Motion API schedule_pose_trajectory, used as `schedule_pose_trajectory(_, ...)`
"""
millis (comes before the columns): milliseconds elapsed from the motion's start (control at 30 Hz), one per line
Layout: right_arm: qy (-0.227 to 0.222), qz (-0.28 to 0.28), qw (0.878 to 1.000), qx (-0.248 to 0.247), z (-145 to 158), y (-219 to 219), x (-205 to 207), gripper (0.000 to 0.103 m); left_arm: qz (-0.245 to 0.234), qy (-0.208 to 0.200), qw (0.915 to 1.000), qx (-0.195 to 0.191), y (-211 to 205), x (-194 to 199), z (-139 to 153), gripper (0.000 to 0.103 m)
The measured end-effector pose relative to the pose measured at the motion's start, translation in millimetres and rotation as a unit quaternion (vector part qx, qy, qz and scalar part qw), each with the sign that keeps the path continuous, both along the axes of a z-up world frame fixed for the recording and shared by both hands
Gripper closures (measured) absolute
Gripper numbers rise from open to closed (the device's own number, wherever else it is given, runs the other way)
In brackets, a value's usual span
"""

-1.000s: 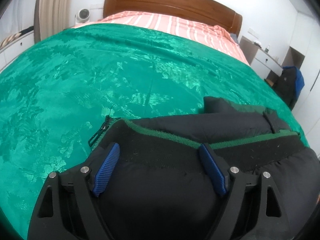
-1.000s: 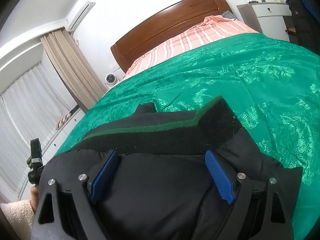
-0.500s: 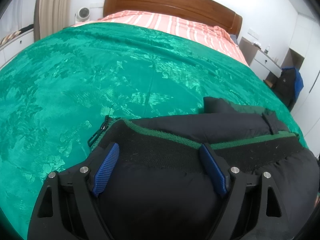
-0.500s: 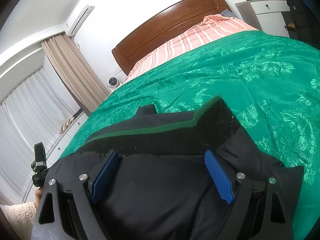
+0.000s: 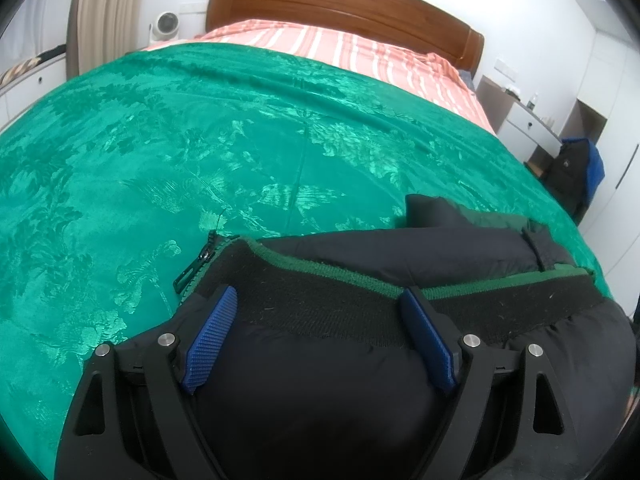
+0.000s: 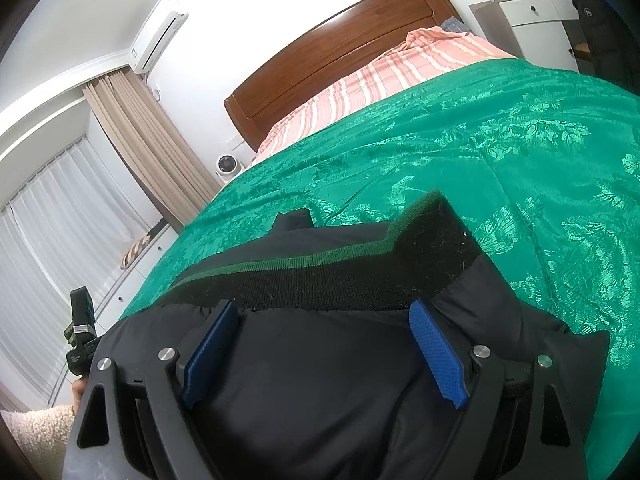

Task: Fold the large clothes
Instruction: 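Carry the held hem over the jacket body with both tools, folding it, then lower the folded hem onto the jacket and open both tools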

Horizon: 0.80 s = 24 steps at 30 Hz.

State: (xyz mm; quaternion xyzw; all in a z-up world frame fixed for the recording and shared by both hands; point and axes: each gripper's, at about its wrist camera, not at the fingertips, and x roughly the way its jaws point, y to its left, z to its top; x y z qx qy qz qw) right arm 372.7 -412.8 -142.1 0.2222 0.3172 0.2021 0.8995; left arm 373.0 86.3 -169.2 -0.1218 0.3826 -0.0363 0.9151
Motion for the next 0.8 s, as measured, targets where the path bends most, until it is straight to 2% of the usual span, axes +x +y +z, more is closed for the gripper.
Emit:
schedule_pose_trajectory(200,0.000,0.000,1.000,0.003,-0.1,1.0,-0.2,0.017,0.000,0.002,1.0000,0.002,-0.4,0.1,0.4,0.017)
schedule_pose_trajectory(300,0.001,0.000,1.000,0.005,-0.5,0.6,0.1,0.017,0.001,0.009,0.9999,0.015,-4.8,-0.1,3.6,0.017)
schedule_pose_trajectory(400,0.004,-0.002,1.000,0.004,-0.6,0.2,0.4,0.017,-0.007,0.049,0.9980,0.039,-13.4,-0.6,23.3,0.019)
schedule_pose_trajectory(433,0.005,-0.003,1.000,0.003,-0.8,-0.3,0.9,0.017,-0.016,0.043,0.9986,0.028,-16.0,-9.0,38.0,0.019)
schedule_pose_trajectory(500,0.005,-0.004,1.000,0.003,-1.0,-0.2,0.9,0.017,-0.053,-0.004,0.9986,-0.003,-27.7,-34.6,70.1,0.012)
schedule_pose_trajectory(533,0.005,-0.004,1.000,0.003,-1.0,-0.1,0.9,0.017,-0.077,-0.028,0.9966,-0.001,-40.6,-47.5,85.3,0.004)
schedule_pose_trajectory(600,0.006,-0.004,1.000,0.003,-0.9,-0.2,1.3,0.017,-0.124,-0.053,0.9906,0.023,-73.8,-62.6,102.4,0.002)
schedule_pose_trajectory(633,0.006,-0.004,1.000,0.002,-0.7,0.1,1.4,0.017,-0.153,-0.053,0.9862,0.038,-94.2,-64.6,104.7,0.001)
schedule_pose_trajectory(700,0.007,-0.005,1.000,-0.001,-0.2,1.3,1.2,0.017,-0.178,-0.032,0.9812,0.066,-125.9,-56.2,92.5,0.001)
schedule_pose_trajectory(767,0.008,-0.006,1.000,-0.002,0.4,0.8,1.4,0.017,-0.154,0.044,0.9819,0.100,-142.9,-28.1,49.9,0.000)
schedule_pose_trajectory(800,0.008,-0.007,1.000,0.000,0.8,-0.1,1.4,0.017,-0.149,0.066,0.9834,0.079,-140.9,-17.4,27.7,0.000)
